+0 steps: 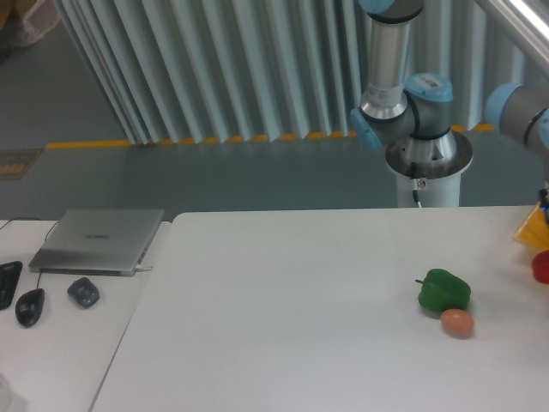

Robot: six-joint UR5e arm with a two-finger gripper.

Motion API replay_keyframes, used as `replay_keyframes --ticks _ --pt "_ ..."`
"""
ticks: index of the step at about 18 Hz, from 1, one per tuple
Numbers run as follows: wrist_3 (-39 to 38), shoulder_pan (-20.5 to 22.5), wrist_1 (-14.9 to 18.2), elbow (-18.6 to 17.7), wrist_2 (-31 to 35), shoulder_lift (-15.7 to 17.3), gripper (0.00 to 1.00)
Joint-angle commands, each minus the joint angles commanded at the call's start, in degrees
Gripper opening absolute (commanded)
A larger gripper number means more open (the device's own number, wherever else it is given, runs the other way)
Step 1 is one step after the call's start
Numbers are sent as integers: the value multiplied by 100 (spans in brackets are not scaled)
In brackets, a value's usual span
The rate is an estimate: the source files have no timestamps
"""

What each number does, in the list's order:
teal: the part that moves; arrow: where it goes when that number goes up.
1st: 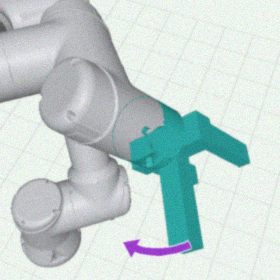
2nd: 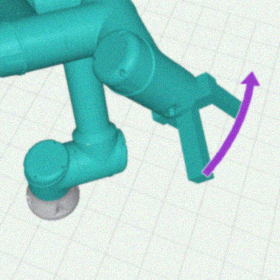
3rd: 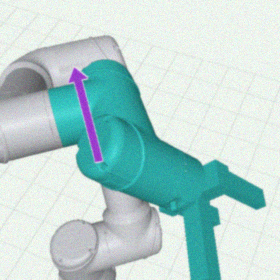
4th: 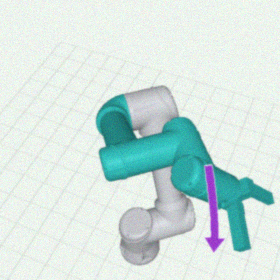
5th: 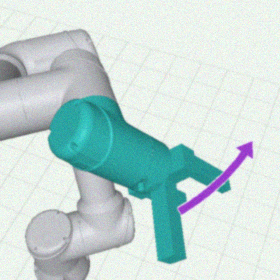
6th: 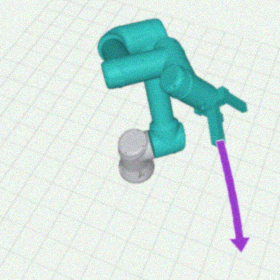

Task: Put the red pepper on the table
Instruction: 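Lower the gripper holding the red pepper onto the table, then open the gripper to release the red pepper beside the green pepper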

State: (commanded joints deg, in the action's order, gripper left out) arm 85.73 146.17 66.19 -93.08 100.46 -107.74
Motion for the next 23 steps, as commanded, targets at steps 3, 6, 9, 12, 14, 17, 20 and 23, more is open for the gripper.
replay_keyframes --ticks 3,6,9,12,14,17,20,23 --pt "-582 -352 -290 106 35 -326 64" --pt "-855 -484 -387 106 35 -458 64" --pt "-979 -564 -484 115 44 -555 64" --pt "-970 -564 -493 115 35 -555 72" --pt "-970 -564 -493 115 35 -555 77" --pt "-944 -564 -493 115 35 -546 100" --pt "-900 -564 -484 176 0 -494 100" --pt "-908 -616 -440 203 -26 -353 100"
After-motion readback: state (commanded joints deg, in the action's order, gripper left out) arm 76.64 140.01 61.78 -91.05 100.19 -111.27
